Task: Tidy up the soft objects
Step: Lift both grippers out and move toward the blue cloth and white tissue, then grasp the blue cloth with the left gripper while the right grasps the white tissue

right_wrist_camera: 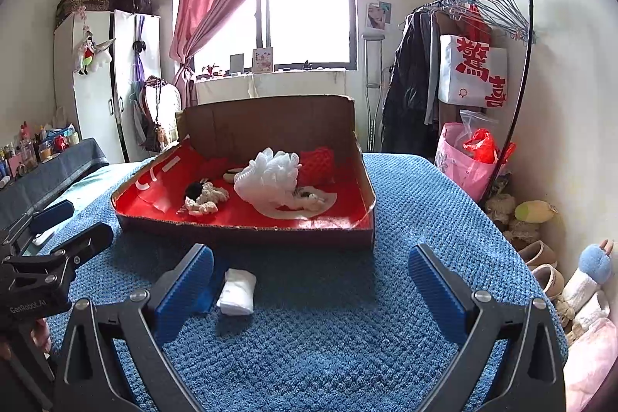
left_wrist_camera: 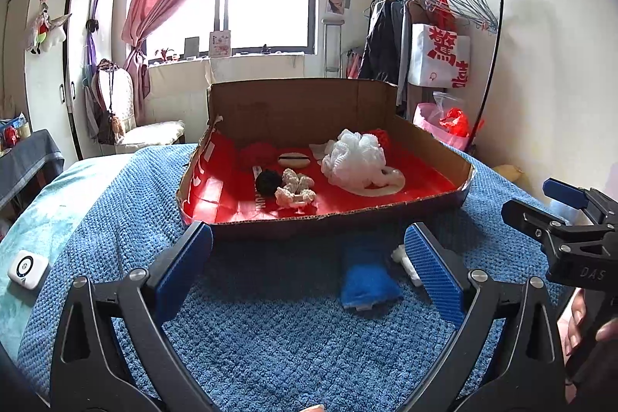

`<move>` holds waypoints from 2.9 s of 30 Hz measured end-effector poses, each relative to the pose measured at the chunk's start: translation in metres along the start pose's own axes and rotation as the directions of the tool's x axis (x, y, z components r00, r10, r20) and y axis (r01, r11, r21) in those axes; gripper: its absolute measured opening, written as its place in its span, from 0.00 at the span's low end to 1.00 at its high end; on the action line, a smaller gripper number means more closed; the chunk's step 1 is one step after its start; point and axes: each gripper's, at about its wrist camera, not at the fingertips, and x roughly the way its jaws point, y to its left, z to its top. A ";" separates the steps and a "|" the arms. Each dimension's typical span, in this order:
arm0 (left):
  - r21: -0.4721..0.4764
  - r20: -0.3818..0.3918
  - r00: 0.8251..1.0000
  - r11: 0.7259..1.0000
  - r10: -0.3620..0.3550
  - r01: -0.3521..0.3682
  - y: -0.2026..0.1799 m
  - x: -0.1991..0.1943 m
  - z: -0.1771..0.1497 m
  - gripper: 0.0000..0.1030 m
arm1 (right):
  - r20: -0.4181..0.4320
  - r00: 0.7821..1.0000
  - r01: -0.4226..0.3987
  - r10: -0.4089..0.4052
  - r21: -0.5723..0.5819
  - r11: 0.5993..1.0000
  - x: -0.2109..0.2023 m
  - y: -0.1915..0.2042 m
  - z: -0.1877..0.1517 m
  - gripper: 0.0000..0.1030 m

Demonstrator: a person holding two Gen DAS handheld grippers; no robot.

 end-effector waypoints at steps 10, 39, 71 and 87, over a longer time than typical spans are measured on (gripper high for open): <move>-0.008 -0.072 0.997 1.000 0.000 0.000 0.003 0.010 -0.023 0.99 | -0.088 0.996 -0.013 0.015 0.024 1.000 0.014 0.000 -0.025 1.00; 0.065 -0.381 0.920 0.990 -0.091 0.125 -0.027 0.101 -0.017 0.99 | -0.170 0.985 -0.024 0.040 0.094 0.995 0.047 -0.037 -0.003 1.00; 0.024 -0.497 0.859 0.988 -0.121 0.153 0.009 0.115 -0.034 1.00 | -0.400 0.874 -0.256 0.274 0.098 0.962 0.111 -0.002 -0.018 1.00; 0.105 -0.501 0.850 0.963 -0.164 0.247 -0.011 0.120 -0.017 0.56 | -0.430 0.833 -0.374 0.349 0.028 0.927 0.118 0.019 -0.014 0.62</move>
